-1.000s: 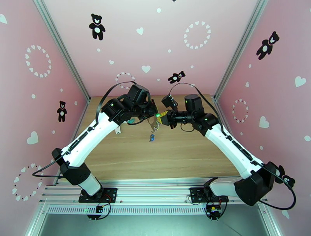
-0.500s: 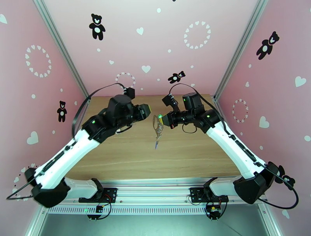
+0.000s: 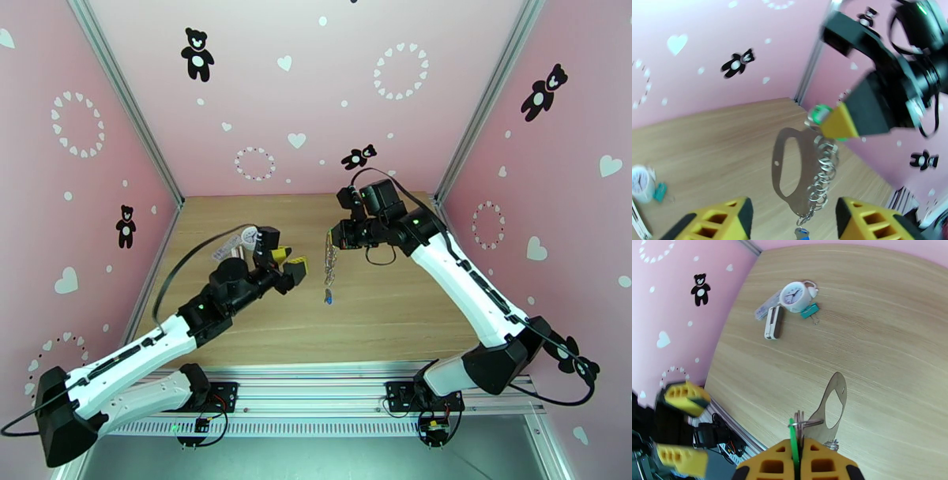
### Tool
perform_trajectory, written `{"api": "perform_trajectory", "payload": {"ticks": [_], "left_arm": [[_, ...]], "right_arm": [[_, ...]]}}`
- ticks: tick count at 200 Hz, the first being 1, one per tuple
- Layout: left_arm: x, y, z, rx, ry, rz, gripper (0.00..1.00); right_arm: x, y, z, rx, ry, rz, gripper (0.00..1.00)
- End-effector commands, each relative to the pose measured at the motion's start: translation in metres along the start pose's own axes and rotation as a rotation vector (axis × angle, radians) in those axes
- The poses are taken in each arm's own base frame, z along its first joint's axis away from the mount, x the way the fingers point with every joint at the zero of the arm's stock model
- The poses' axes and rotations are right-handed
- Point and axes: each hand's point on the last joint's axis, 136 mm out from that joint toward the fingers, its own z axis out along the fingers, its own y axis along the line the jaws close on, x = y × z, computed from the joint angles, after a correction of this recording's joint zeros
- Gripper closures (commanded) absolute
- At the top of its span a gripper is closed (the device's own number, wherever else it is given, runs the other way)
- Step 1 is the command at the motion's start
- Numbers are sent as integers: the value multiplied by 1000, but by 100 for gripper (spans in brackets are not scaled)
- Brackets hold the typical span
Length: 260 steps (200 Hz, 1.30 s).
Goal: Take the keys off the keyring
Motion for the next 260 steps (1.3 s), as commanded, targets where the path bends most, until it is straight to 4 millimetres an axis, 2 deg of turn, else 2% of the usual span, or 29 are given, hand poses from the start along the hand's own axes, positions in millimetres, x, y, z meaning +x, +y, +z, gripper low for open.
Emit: {"api": "perform_trajectory", "payload": {"ticks": [1, 23, 37, 89, 99, 102, 118, 140, 160, 173, 218, 260], "left_arm": [[-12, -11, 12, 16, -117, 102, 30], [-7, -15, 29, 17, -122, 93, 20], [-2, -14, 42, 0, -115, 87, 18], [9, -3, 73, -63, -126, 68, 19], [18, -2, 79, -65, -101, 71, 20], [9, -5, 82, -60, -120, 68, 21], [9, -5, 89, -62, -123, 60, 29], [9, 6, 94, -127, -134, 48, 39], [16, 9, 99, -141, -119, 45, 52], [19, 8, 101, -133, -113, 43, 57], [18, 12, 101, -158, -120, 40, 81], [11, 15, 97, -177, -132, 59, 100]], "right_arm": [[-14, 2, -9, 49, -61, 88, 100], [-16, 6, -7, 42, -73, 119, 100], [-17, 8, -6, 39, -75, 132, 100], [-18, 14, -7, 16, -78, 143, 100], [-18, 15, -7, 10, -76, 145, 100], [-18, 16, -7, 6, -75, 144, 100], [-16, 18, -7, -4, -66, 143, 100], [-14, 17, -9, 4, -63, 136, 100], [-14, 19, -10, -7, -62, 132, 100], [-15, 20, -12, -12, -67, 127, 100], [-15, 20, -13, -9, -69, 118, 100], [-14, 18, -15, 3, -73, 109, 93]]}}
